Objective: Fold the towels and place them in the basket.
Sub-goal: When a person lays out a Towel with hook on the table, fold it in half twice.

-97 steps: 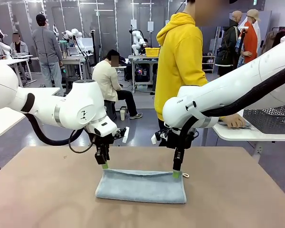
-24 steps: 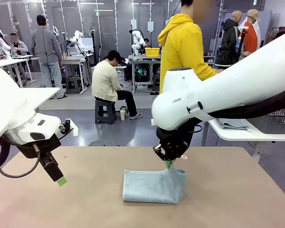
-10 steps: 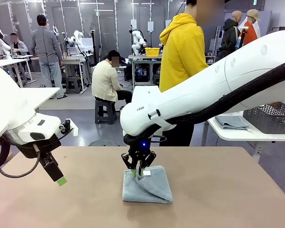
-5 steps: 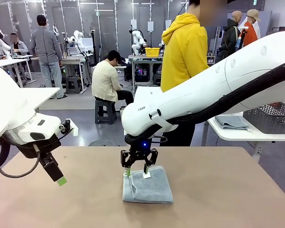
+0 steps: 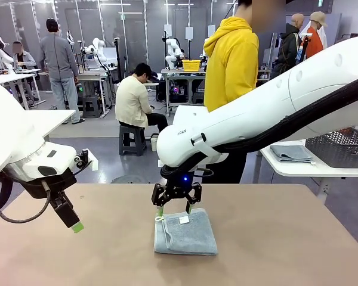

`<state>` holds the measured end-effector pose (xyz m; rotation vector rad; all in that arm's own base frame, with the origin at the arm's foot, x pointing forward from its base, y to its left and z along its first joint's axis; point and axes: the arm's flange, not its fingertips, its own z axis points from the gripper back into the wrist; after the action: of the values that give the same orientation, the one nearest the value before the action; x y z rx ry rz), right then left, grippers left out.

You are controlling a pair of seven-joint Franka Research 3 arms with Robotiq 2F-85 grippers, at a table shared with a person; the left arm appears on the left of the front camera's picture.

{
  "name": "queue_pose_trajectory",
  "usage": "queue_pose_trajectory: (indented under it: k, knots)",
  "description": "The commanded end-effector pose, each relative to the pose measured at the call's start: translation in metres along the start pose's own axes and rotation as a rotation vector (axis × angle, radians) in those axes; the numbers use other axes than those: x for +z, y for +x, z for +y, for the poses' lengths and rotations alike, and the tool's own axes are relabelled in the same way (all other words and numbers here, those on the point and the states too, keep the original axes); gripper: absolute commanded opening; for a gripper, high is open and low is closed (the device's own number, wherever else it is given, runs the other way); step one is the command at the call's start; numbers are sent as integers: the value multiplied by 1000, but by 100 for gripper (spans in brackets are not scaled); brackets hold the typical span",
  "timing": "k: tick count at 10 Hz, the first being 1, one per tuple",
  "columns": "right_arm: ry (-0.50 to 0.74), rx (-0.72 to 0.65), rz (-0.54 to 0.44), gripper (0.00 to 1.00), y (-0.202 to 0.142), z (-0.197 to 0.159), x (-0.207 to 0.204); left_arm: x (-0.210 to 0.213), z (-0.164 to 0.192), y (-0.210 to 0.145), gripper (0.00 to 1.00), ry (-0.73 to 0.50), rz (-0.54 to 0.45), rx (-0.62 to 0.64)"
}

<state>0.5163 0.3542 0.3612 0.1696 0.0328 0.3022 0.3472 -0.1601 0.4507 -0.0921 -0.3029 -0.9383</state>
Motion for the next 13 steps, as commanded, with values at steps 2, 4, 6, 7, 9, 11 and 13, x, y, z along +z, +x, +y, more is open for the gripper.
queue_pose_trajectory:
  k: [2, 4, 6, 7, 9, 11, 13]
  knots:
    - [-2, -5, 1, 100, 2, 3, -3, -1, 0, 1, 100, 14, 3, 6]
    - [-2, -5, 1, 100, 2, 3, -3, -1, 0, 1, 100, 14, 3, 6]
    - [0, 2, 4, 100, 0, 1, -3, -1, 0, 1, 100, 14, 3, 6]
    - [35, 34, -23, 100, -12, -5, 2, -1, 0, 1, 100, 14, 3, 6]
    - [102, 52, -84, 100, -40, -33, 18, -1, 0, 1, 100, 14, 3, 6]
    - [194, 55, -119, 100, -60, -70, 30, -1, 0, 1, 100, 14, 3, 6]
    - [253, 68, -152, 100, -78, -98, 42, -1, 0, 1, 100, 14, 3, 6]
